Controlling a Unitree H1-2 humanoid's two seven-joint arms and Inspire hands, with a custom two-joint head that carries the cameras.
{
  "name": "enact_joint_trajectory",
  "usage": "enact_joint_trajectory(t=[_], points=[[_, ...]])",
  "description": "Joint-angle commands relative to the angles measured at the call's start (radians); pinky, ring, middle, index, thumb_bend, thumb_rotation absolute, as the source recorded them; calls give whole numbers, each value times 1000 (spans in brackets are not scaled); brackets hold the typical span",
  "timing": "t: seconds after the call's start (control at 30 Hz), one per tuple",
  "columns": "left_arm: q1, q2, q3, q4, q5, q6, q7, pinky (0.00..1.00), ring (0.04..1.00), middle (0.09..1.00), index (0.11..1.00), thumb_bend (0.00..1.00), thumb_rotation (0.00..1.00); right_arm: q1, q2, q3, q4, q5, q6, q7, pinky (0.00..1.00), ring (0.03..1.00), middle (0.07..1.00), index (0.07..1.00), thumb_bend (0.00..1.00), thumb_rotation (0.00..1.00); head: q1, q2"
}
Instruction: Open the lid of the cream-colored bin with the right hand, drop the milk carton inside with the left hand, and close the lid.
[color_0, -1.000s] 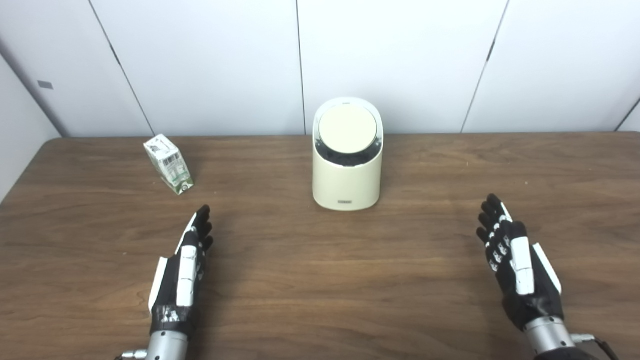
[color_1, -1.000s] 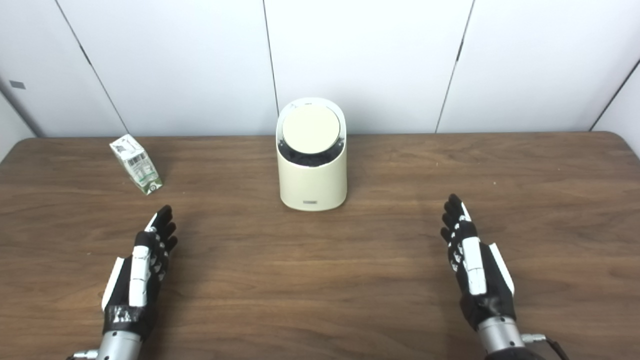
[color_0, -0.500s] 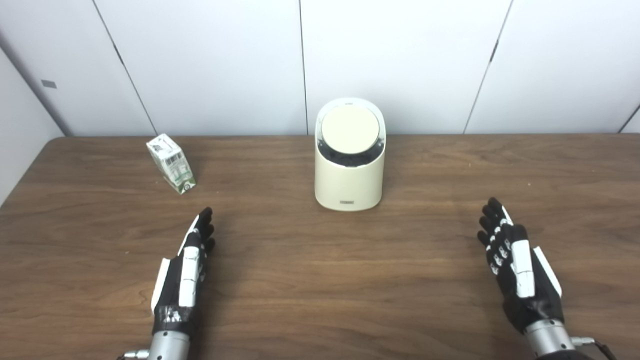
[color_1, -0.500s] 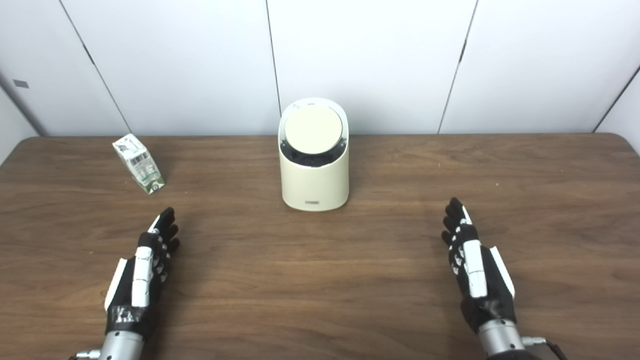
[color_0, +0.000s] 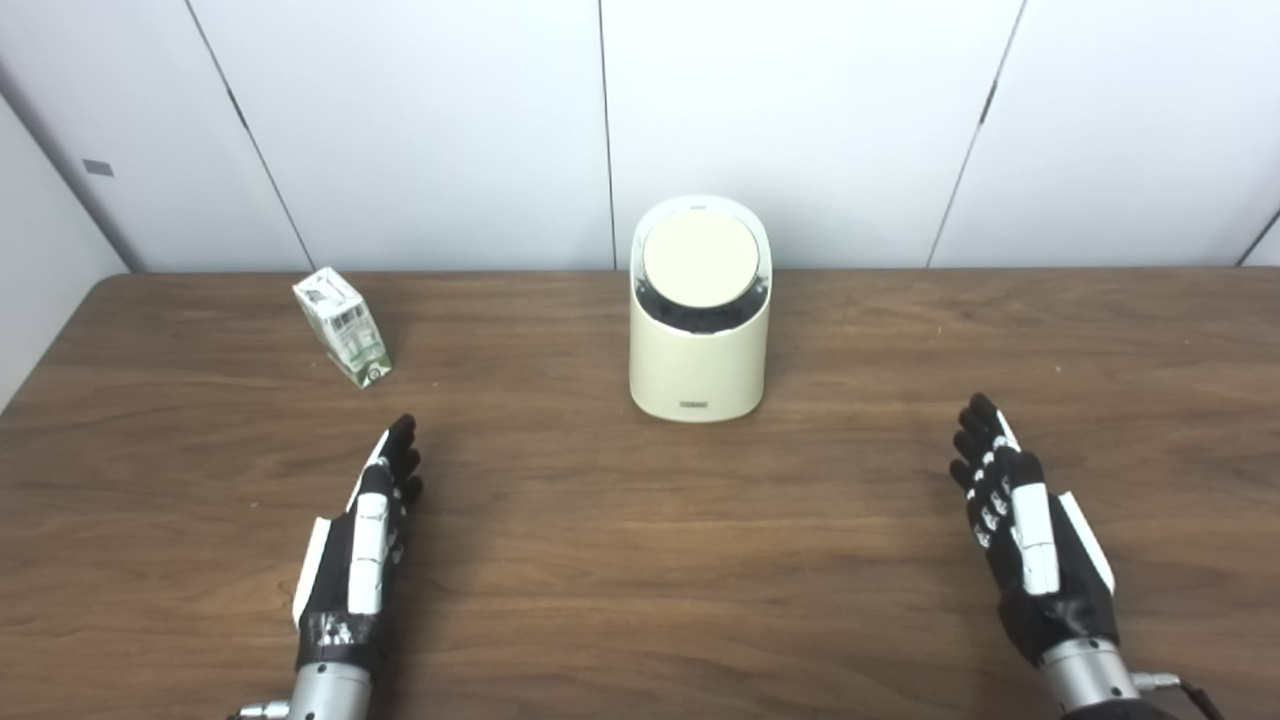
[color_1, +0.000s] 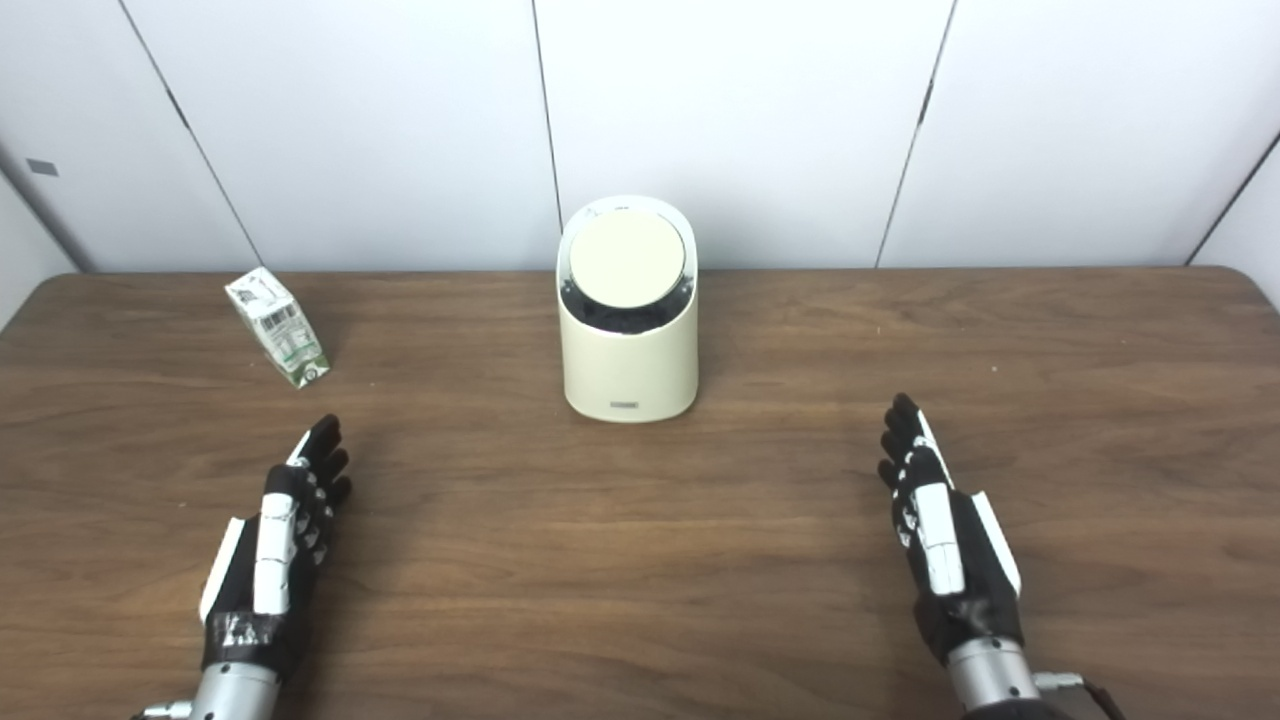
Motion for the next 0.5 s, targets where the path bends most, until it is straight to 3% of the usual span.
enact_joint_trajectory(t=[0.0,0.47], points=[[-6,12,3,-21,-10,-34,-3,1000,1000,1000,1000,590,1000,-22,-4,-2,-29,-3,-47,-3,1000,1000,1000,1000,679,980,-1,4],[-7,18,1,-34,-16,-27,-9,1000,1000,1000,1000,574,1000,-20,-3,4,-34,-7,-45,-1,1000,1000,1000,1000,686,983,-17,11]])
